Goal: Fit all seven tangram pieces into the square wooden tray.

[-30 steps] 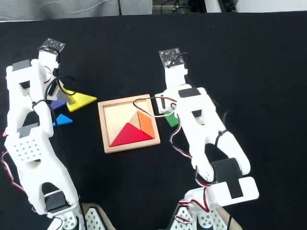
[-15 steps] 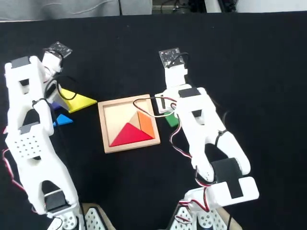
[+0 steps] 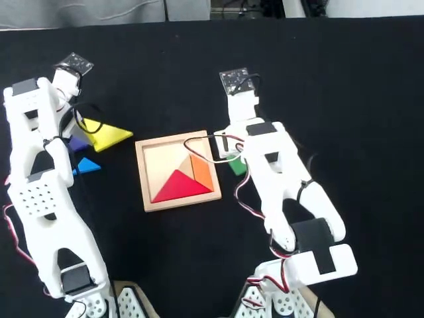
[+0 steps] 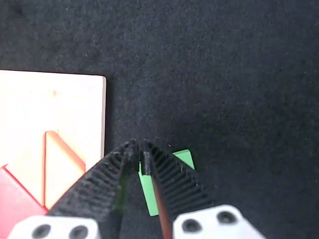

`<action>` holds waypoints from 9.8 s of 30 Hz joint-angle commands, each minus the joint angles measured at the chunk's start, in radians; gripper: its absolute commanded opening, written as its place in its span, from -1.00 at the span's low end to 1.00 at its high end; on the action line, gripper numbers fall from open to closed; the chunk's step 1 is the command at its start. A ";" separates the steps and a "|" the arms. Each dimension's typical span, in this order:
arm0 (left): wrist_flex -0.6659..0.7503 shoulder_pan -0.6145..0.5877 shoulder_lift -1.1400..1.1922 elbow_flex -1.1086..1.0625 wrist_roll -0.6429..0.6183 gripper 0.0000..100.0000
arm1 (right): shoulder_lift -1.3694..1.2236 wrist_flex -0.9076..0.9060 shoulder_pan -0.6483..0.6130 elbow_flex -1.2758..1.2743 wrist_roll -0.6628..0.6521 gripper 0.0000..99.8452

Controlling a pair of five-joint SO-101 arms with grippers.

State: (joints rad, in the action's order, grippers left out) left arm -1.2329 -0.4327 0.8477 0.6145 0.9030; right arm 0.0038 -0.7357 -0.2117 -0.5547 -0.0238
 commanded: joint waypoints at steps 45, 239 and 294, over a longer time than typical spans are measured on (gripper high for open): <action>-0.044 -0.013 0.095 0.125 -0.078 -0.31 | 0.054 0.012 -0.037 -0.002 -0.011 -0.98; 0.611 0.015 -1.850 -1.770 -1.456 -0.84 | -0.257 -0.158 -0.203 0.510 -0.021 -0.98; 0.069 0.229 -1.594 -1.216 -0.338 -0.92 | -0.008 0.021 0.098 0.105 -0.023 -0.97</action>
State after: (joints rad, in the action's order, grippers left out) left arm -1.1224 -0.1811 -0.9045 -0.7250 0.6068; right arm -0.0698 -0.6697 -0.1274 -0.4595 -0.0499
